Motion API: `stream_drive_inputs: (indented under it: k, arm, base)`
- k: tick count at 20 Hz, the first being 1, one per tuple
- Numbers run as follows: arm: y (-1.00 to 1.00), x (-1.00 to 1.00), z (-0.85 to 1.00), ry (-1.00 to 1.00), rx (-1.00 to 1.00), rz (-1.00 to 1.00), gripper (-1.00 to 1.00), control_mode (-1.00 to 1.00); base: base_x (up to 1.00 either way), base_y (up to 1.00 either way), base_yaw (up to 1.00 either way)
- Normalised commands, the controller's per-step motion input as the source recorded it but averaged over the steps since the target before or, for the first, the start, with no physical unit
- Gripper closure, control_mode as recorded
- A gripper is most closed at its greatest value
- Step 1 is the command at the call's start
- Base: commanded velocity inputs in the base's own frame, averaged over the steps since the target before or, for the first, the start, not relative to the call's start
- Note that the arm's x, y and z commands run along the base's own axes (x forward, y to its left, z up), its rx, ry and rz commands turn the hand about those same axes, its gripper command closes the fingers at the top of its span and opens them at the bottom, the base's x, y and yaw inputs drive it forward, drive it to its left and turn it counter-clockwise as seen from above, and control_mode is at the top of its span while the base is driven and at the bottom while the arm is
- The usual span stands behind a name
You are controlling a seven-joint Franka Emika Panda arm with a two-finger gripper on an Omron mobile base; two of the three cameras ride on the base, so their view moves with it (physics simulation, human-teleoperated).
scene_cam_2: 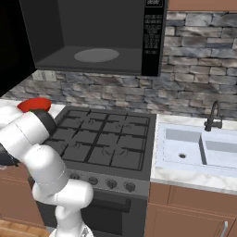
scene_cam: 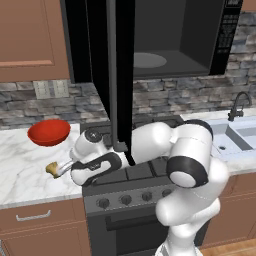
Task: Place the sponge inside the microwave to prepare for sanitizing.
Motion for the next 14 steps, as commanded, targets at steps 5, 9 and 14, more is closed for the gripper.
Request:
stream_drive_inputs:
  k: [5,9,14]
  arm:
    - [0.38,0.03,-0.03,0.00,0.00,0.00,-1.00,-1.00]
    - [0.41,0.08,0.00,0.01,0.00,0.00,-1.00,-1.00]
    - [0.27,0.20,0.00,0.00,0.00,0.00,-1.00,-1.00]
  base:
    - [0.00,0.00,0.00]
    - [0.00,0.00,0.00]
    - [0.00,0.00,0.00]
